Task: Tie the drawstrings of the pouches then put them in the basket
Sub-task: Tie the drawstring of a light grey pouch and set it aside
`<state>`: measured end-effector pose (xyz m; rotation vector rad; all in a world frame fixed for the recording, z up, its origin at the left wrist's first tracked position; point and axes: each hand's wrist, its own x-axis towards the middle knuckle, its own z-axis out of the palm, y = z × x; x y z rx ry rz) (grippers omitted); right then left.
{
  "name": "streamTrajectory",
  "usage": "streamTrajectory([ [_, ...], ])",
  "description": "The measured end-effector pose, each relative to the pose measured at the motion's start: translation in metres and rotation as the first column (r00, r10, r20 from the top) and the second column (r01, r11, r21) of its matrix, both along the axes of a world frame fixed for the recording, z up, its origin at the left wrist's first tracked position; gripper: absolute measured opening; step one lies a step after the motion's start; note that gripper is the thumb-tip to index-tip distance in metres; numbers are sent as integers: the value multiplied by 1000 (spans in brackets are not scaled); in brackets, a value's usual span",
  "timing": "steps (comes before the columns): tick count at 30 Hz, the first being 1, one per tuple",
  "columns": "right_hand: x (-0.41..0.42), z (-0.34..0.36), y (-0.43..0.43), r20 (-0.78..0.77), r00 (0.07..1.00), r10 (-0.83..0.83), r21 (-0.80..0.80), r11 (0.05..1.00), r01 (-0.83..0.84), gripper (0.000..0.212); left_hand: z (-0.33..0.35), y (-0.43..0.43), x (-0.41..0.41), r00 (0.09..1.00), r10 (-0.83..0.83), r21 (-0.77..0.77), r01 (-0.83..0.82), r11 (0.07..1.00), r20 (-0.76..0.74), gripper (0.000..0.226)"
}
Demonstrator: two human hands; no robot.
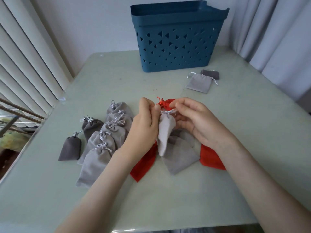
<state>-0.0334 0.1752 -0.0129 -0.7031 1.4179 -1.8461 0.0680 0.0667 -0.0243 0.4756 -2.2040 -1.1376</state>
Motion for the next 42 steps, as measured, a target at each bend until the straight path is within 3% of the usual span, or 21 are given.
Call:
streamTrajectory([
  [3, 0, 8, 3, 31, 997, 64, 41, 997, -66, 23, 10, 4, -7, 998, 55, -120, -55, 991, 2, 16],
  [4, -1, 9, 3, -24, 997, 72, 93, 993, -69, 23, 12, 3, -9, 998, 59, -174, -55, 983, 17, 17],
  [6, -7, 10, 6, -279, 958, 73, 262, 965, 3, 19, 11, 0, -16, 988, 67, -299, -23, 954, 137, 21],
  [8, -20, 9, 8, -510, 858, 60, 373, 914, 157, 17, 6, -7, -20, 909, 233, -498, -33, 866, 346, 40],
  [9, -29, 8, 10, -561, 827, 44, 396, 891, 221, 18, 5, -10, -23, 846, 354, -629, -28, 777, 399, 57],
  [11, -53, 3, 12, -580, 815, -9, 429, 847, 314, 21, 10, -10, -26, 779, 438, -760, 75, 646, 449, 92],
  [12, -66, -2, 11, -574, 818, -44, 448, 819, 358, 23, 11, -11, -32, 795, 434, -764, 58, 643, 425, 92],
  [13, -79, -6, 10, -571, 817, -78, 472, 783, 404, 26, 13, -13, -41, 806, 417, -724, 20, 690, 420, 79],
  [16, -118, -15, 3, -568, 804, -176, 522, 678, 517, 26, 25, -17, -78, 848, 218, -449, 26, 893, 483, 45],
  [18, -141, -15, -5, -541, 816, -205, 539, 660, 523, 12, 28, -24, -103, 839, 98, -296, 77, 952, 535, 36],
  [20, -159, -12, -13, -548, 803, -235, 563, 605, 562, 1, 28, -29, -126, 826, 49, -230, 99, 968, 562, 33],
  [24, -195, -22, -31, -493, 757, -429, 572, 496, 653, 39, 23, -30, -169, 790, -21, -201, 181, 963, 613, 35],
  [28, -207, -39, -46, -474, 715, -514, 598, 408, 690, 36, 14, -27, -189, 711, -76, -192, 290, 938, 700, 38],
  [31, -209, -43, -49, -469, 715, -519, 600, 407, 689, 33, 15, -25, -192, 693, -90, -181, 309, 934, 715, 41],
  [35, -196, -36, -37, -631, 705, -324, 531, 482, 697, 15, 24, -21, -186, 682, -82, -179, 303, 936, 727, 43],
  [38, -180, -26, -23, -634, 699, -330, 409, 624, 666, 10, 38, -13, -172, 715, -61, -170, 248, 954, 697, 49],
  [42, -141, 6, -8, -364, 868, -338, 205, 880, 429, 20, 63, -8, -140, 804, -7, -81, 69, 994, 595, 66],
])
